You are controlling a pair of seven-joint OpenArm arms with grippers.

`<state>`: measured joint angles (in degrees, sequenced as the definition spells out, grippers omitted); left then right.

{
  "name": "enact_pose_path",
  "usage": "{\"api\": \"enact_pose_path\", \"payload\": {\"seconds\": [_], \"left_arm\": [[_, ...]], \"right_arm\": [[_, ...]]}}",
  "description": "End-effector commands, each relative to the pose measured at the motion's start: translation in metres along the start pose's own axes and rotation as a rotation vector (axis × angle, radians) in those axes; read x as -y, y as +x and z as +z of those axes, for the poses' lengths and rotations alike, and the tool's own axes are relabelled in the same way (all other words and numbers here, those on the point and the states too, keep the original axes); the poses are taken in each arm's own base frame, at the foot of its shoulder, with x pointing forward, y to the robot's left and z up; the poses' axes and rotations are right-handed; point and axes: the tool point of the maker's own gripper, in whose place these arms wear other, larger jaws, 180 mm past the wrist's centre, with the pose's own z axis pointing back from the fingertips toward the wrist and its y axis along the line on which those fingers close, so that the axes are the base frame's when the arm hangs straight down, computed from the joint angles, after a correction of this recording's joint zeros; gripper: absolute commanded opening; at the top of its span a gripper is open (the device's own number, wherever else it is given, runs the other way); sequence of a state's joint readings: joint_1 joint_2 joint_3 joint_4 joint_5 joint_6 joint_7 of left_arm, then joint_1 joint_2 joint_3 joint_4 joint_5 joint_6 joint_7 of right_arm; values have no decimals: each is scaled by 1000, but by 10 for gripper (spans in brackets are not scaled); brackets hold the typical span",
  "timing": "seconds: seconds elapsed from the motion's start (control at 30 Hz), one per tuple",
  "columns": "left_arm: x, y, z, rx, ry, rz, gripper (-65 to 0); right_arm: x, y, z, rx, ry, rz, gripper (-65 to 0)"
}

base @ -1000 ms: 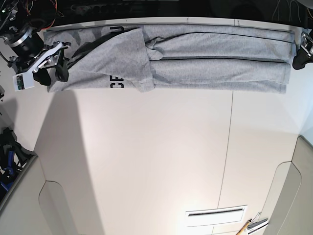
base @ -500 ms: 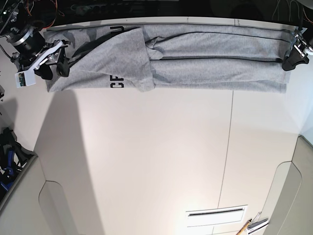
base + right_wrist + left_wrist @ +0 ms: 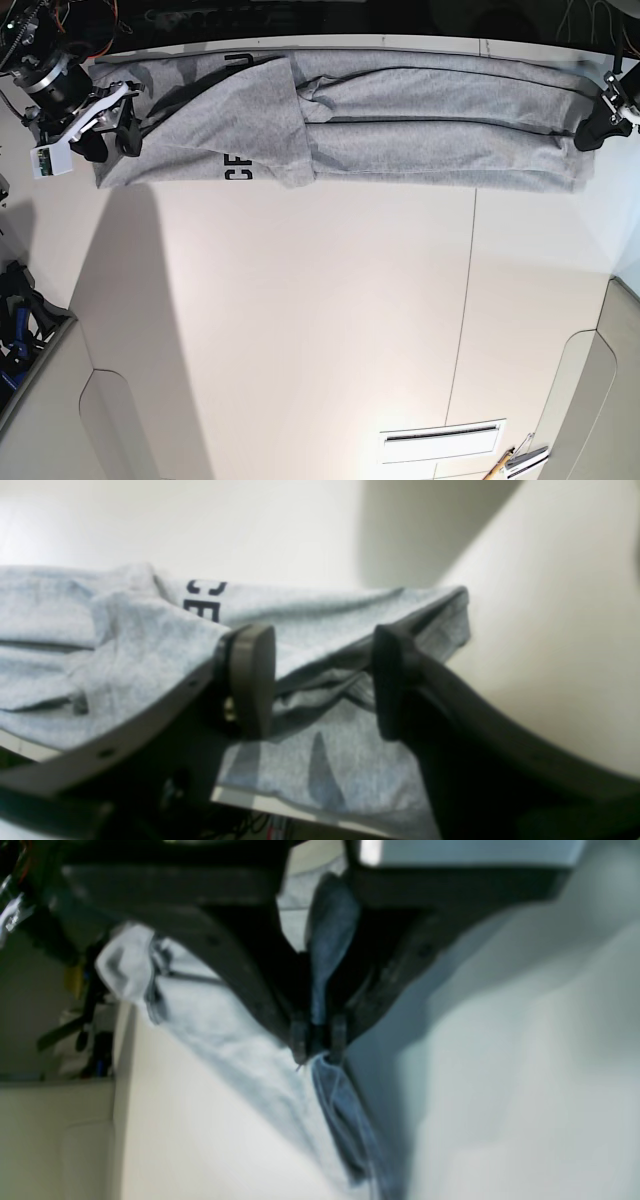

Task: Fold the T-shirt properly
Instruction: 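Grasp the shirt end with left gripper and fold it toward the middle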

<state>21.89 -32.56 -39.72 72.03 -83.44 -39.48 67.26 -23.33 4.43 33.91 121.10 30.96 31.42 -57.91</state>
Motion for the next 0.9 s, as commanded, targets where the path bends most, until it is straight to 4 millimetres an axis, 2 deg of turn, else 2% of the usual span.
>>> {"api": "enact_pose_path", "payload": {"seconds": [0.0, 0.13, 0.33, 0.47, 0.67, 0.73, 0.87], "left_arm": [[17, 16, 4, 22, -33, -68, -650], [61, 11, -2, 24, -105, -182, -650], [134, -23, -8, 20, -236, -305, -650], [178, -43, -22, -29, -351, -373, -650], [228, -90, -49, -141, -534, -351, -650], [246, -100, -58, -147, -592, -338, -650], [266, -116, -76, -176, -621, -388, -650]], "right_arm": [[1, 8, 3, 31, -9, 10, -342], [17, -1, 4, -12, -94, 6, -342], [38, -6, 11, -28, -170, -16, -342], [45, -6, 14, -26, -183, -17, -342], [48, -6, 14, -27, -192, -30, -342], [48, -6, 14, -27, -192, -30, -342], [48, -6, 14, -27, -192, -31, -342]]}}
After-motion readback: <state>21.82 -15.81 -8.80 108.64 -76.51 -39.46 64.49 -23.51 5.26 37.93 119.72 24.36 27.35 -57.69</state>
